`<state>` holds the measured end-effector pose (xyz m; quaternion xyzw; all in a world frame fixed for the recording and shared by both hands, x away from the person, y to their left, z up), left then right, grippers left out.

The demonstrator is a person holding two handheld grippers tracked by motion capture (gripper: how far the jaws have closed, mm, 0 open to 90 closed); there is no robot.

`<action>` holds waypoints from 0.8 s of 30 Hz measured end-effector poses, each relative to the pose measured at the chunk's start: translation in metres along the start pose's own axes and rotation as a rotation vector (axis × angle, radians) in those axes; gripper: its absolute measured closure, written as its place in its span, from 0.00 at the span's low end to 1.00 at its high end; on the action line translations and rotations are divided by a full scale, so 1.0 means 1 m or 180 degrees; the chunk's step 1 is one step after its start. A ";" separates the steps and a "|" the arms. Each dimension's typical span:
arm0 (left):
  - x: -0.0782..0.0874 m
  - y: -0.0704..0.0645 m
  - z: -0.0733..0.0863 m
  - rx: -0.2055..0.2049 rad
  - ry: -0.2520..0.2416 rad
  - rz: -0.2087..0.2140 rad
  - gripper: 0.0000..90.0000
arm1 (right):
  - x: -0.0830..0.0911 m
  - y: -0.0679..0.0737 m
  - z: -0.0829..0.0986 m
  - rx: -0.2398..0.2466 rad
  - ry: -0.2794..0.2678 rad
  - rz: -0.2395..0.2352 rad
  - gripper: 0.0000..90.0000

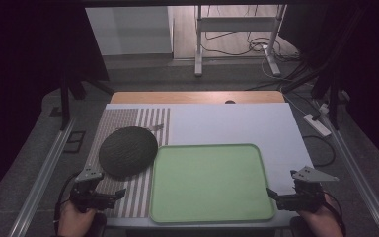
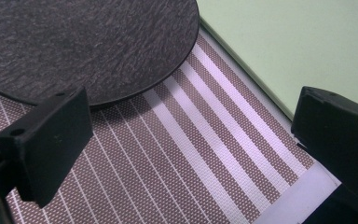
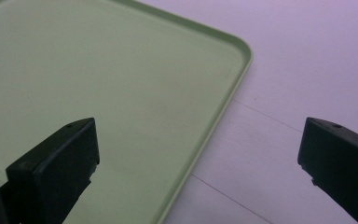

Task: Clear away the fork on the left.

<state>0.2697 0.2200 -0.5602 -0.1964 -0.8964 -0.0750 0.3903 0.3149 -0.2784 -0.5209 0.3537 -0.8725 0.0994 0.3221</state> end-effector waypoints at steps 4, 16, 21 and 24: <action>0.000 0.000 0.000 0.0024 0.0008 0.0069 0.00 | -0.001 0.001 0.000 0.0009 0.0013 -0.0024 0.00; -0.003 -0.004 0.002 -0.0054 0.0107 0.0205 0.01 | 0.000 0.000 0.000 -0.0036 0.0001 -0.0033 0.00; -0.002 -0.005 0.001 -0.0059 0.0093 0.0220 0.00 | -0.001 0.000 0.000 -0.0019 -0.0001 -0.0039 0.00; -0.002 -0.005 0.001 -0.0059 0.0082 0.0237 0.00 | -0.001 0.001 0.000 -0.0016 0.0009 -0.0039 0.00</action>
Point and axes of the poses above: each handheld gripper's, and its own axes: x roughly backward along the jaws, z roughly out of its underside, y roughly to its left, the point moved 10 cm from there along -x, roughly forward along the jaws, and after that the axes turned 10 degrees about -z, right-handed, at the moved point
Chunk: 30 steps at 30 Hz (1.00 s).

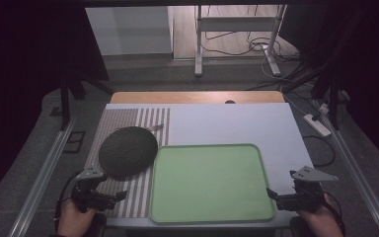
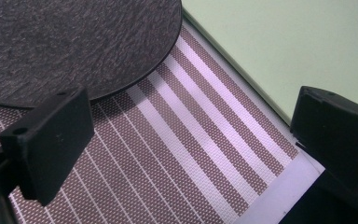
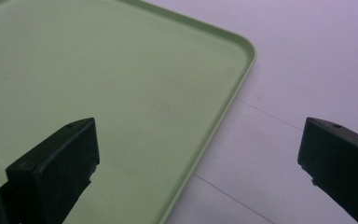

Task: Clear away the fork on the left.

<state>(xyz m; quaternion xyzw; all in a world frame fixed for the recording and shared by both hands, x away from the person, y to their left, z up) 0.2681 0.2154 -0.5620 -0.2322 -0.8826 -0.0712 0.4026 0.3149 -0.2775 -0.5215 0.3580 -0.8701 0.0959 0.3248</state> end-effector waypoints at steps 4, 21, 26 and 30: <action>0.001 0.000 -0.002 -0.0027 -0.0052 -0.0007 0.00 | -0.001 0.001 0.000 0.0021 0.0030 -0.0009 0.00; -0.010 0.002 -0.020 -0.0192 -0.0195 0.0038 0.00 | -0.006 -0.002 -0.001 0.0088 0.0087 -0.0006 0.00; -0.015 0.004 -0.024 -0.0192 -0.0198 0.0078 0.00 | -0.006 -0.002 0.000 0.0049 0.0073 -0.0015 0.00; -0.020 0.008 -0.026 -0.0182 -0.0182 0.0085 0.00 | -0.006 -0.002 0.000 0.0029 0.0063 -0.0019 0.00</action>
Point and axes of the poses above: each handheld gripper's, and its own axes: x roughly backward along the jaws, z roughly out of its underside, y roughly to its left, the point moved 10 cm from there along -x, roughly forward along the jaws, and after that the axes turned 10 degrees about -z, right-handed, at the moved point
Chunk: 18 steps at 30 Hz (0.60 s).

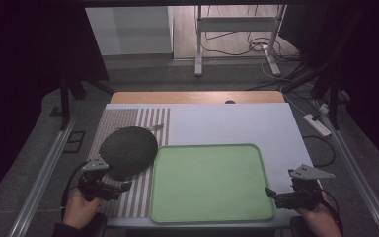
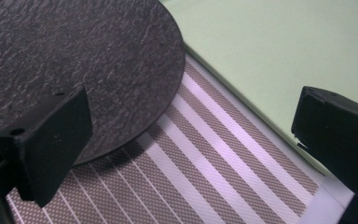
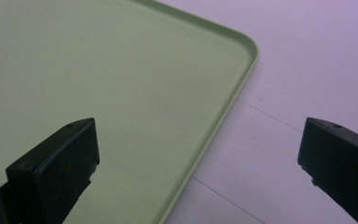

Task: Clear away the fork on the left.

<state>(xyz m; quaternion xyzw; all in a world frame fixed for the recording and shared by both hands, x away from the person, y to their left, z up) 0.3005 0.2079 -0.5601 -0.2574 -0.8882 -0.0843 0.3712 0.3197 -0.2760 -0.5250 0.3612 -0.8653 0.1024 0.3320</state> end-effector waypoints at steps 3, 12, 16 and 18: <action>-0.006 0.004 0.000 0.0035 0.0027 0.0077 0.00 | 0.000 0.000 0.001 0.0015 0.0027 0.0004 0.00; -0.017 0.013 -0.010 0.0042 0.0041 0.0044 0.00 | -0.001 0.001 0.001 0.0042 0.0021 -0.0015 0.00; -0.022 0.016 -0.016 0.0013 0.0071 0.0008 0.00 | -0.001 0.001 0.001 0.0043 0.0019 -0.0015 0.00; -0.028 0.019 -0.019 0.0031 0.0116 0.0008 0.00 | 0.000 0.001 0.001 0.0044 0.0023 -0.0020 0.00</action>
Point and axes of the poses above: each handheld gripper's, and its own axes: x roughly backward along the jaws, z roughly out of its underside, y roughly to its left, the point moved 10 cm from there along -x, roughly forward along the jaws, and after that the axes turned 10 degrees about -z, right-handed, at the moved point
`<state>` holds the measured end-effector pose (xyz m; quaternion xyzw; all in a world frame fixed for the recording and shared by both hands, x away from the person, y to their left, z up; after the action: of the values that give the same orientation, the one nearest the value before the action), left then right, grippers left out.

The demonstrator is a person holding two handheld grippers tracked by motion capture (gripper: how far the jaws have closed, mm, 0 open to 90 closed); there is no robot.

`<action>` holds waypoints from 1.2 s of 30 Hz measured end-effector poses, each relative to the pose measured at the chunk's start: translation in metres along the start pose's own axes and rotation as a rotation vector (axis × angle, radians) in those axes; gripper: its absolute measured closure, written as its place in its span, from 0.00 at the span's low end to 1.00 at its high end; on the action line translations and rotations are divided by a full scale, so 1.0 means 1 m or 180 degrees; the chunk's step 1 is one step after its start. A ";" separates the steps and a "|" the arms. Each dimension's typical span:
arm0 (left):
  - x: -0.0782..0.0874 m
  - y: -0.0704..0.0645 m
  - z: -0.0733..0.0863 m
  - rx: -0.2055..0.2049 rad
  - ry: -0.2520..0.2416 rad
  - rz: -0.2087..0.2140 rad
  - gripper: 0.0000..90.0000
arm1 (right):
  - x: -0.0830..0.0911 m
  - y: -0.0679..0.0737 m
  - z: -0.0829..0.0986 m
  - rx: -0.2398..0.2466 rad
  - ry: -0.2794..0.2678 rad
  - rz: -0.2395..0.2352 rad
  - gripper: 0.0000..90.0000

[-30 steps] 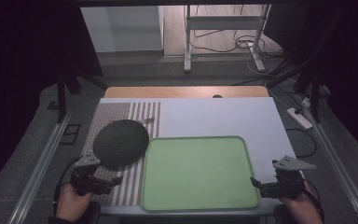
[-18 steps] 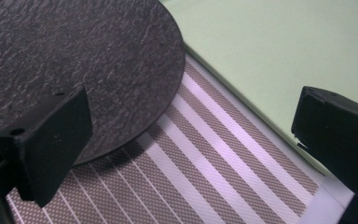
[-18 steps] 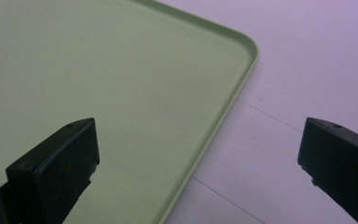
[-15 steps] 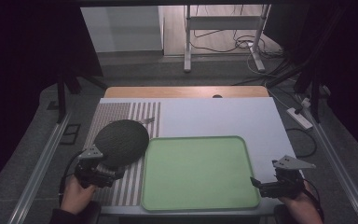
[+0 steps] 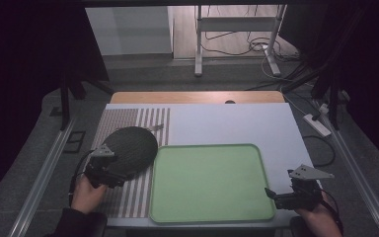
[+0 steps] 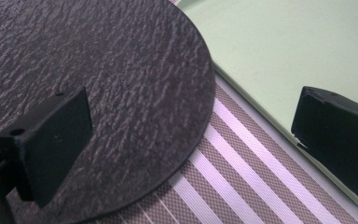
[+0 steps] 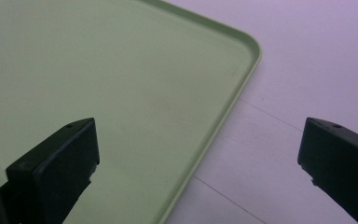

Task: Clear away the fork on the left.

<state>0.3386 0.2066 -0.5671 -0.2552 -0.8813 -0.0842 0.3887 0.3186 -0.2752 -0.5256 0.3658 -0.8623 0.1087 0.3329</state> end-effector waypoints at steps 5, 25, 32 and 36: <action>-0.007 0.006 -0.007 0.0049 0.0005 0.0010 0.00 | -0.001 0.001 0.000 0.0019 0.0009 -0.0010 0.00; -0.045 0.043 -0.041 0.0102 0.0138 -0.0131 0.00 | -0.002 0.002 0.001 0.0047 0.0046 -0.0021 0.00; -0.055 0.061 -0.053 0.0149 0.0193 -0.0214 0.00 | -0.002 0.002 0.001 0.0053 0.0055 -0.0024 0.00; -0.061 0.069 -0.057 0.0148 0.0234 -0.0279 0.00 | -0.002 0.002 0.001 0.0056 0.0055 -0.0025 0.00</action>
<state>0.4452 0.2223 -0.5760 -0.2039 -0.8785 -0.0900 0.4225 0.3176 -0.2729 -0.5278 0.3712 -0.8570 0.1180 0.3375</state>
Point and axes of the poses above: each handheld gripper's, and its own axes: x roughly backward along the jaws, z roughly out of its underside, y roughly to its left, the point moved 10 cm from there along -x, roughly forward along the jaws, and after that the axes turned 10 degrees about -z, right-handed, at the moved point
